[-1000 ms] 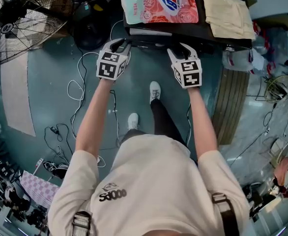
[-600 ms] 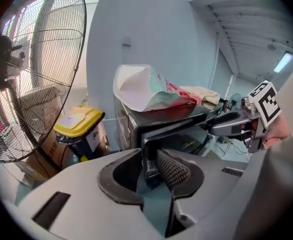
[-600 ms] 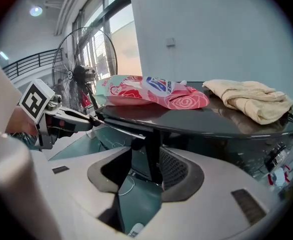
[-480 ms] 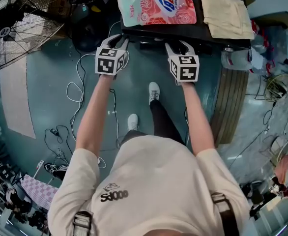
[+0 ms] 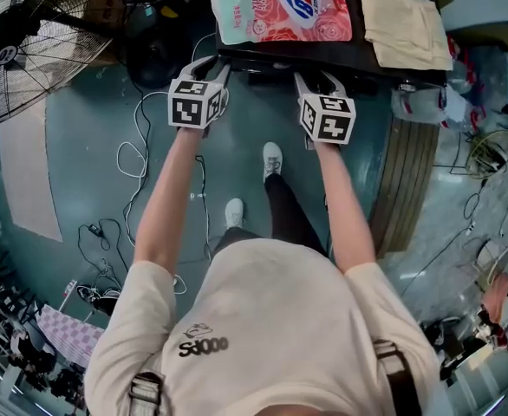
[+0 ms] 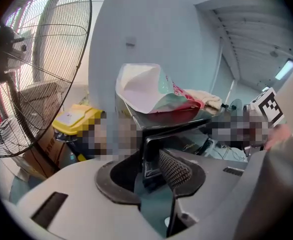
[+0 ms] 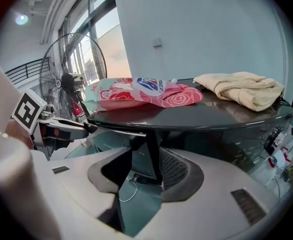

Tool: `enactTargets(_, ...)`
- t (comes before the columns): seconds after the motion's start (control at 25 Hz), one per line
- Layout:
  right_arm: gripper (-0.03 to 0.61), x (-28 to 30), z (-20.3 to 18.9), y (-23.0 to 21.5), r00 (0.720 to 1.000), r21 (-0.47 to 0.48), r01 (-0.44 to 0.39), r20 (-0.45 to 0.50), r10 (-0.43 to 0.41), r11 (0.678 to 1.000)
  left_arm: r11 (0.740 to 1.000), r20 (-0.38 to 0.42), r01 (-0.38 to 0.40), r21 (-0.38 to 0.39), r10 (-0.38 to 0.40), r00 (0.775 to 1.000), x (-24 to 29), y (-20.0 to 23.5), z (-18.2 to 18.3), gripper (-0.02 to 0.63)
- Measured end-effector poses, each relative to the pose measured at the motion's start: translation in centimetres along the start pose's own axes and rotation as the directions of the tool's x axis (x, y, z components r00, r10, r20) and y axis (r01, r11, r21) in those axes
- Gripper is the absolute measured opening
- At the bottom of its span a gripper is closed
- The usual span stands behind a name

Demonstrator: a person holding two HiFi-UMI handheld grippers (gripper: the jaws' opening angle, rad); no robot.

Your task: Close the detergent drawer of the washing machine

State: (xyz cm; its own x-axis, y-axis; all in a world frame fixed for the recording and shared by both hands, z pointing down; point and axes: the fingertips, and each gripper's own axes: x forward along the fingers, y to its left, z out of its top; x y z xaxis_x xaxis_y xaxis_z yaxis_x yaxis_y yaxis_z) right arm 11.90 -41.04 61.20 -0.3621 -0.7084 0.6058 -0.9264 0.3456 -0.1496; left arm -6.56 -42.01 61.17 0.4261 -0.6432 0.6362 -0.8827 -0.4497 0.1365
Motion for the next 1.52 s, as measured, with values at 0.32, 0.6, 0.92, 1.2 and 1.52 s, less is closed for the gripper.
enactTargets(0.32,0.16,0.3,0.0,-0.1,0.999,0.047,0.028,-0.024,-0.027,0.999,1.0,0.016,-0.011,-0.026,0.011,1.0,0.1,0.1,0.2,0.117)
enactTargets(0.6,0.16,0.4,0.1,-0.1,0.998,0.071,0.059,-0.012,-0.058,0.996,0.997,0.02,-0.015,-0.078,0.017,1.0,0.2,0.3,0.2,0.12)
enactTargets(0.92,0.16,0.3,-0.1,-0.3,0.994,0.162,0.104,0.014,-0.108,0.981,0.994,0.025,-0.055,-0.09,0.057,0.998,0.2,0.3,0.2,0.123)
enactTargets(1.2,0.149,0.6,0.2,-0.9,0.98,0.244,0.191,-0.001,-0.197,0.951,0.989,0.031,-0.078,-0.129,0.083,0.996,0.9,0.9,1.0,0.115)
enactTargets(1.52,0.149,0.6,0.2,-0.8,0.979,0.239,0.195,0.014,-0.204,0.951,0.986,0.052,-0.051,-0.16,0.06,0.997,0.8,0.9,0.9,0.12)
